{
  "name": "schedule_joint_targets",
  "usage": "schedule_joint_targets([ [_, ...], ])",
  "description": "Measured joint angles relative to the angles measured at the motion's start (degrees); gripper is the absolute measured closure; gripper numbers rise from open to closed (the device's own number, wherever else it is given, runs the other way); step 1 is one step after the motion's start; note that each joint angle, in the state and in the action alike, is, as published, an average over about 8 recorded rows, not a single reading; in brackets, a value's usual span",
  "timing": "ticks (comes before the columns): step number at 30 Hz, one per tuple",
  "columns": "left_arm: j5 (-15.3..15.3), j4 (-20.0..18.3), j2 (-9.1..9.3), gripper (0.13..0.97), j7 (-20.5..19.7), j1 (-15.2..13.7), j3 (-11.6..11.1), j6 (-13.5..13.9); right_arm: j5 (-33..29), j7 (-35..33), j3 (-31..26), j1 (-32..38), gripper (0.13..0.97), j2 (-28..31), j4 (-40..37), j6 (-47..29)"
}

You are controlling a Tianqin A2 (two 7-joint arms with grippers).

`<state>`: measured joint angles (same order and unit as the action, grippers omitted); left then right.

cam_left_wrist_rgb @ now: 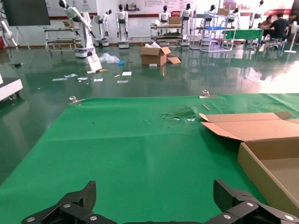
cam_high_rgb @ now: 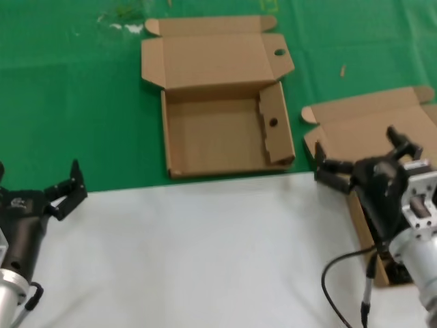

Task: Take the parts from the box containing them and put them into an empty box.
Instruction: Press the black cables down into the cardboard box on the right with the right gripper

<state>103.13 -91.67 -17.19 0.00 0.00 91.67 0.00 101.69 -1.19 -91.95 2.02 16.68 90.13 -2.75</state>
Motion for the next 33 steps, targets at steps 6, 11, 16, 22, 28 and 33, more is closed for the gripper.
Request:
schedule_joint_targets([
  [6, 0.0, 0.0, 0.0, 0.258, 0.0, 0.0, 0.0, 0.0, -1.1, -2.2, 0.2, 0.7, 0.129, 0.2, -0.8, -1.9],
  [11, 0.0, 0.0, 0.0, 0.353, 0.0, 0.0, 0.0, 0.0, -3.4, 0.3, -2.0, 0.6, 0.129, 5.9, 0.9, -2.7],
  [16, 0.0, 0.0, 0.0, 0.444, 0.0, 0.0, 0.0, 0.0, -10.0, 7.0, -3.3, 0.4, 0.129, 14.4, 3.9, -7.4],
  [22, 0.0, 0.0, 0.0, 0.605, 0.0, 0.0, 0.0, 0.0, -15.3, 11.7, -3.7, 1.3, 0.129, 27.3, 7.4, -19.0],
  [28, 0.0, 0.0, 0.0, 0.651, 0.0, 0.0, 0.0, 0.0, -14.1, 8.5, -5.8, 4.2, 0.129, 39.6, 7.9, -33.1],
  [33, 0.0, 0.0, 0.0, 0.766, 0.0, 0.0, 0.0, 0.0, -13.1, 3.5, -8.6, 8.9, 0.129, 45.4, 6.2, -44.1],
])
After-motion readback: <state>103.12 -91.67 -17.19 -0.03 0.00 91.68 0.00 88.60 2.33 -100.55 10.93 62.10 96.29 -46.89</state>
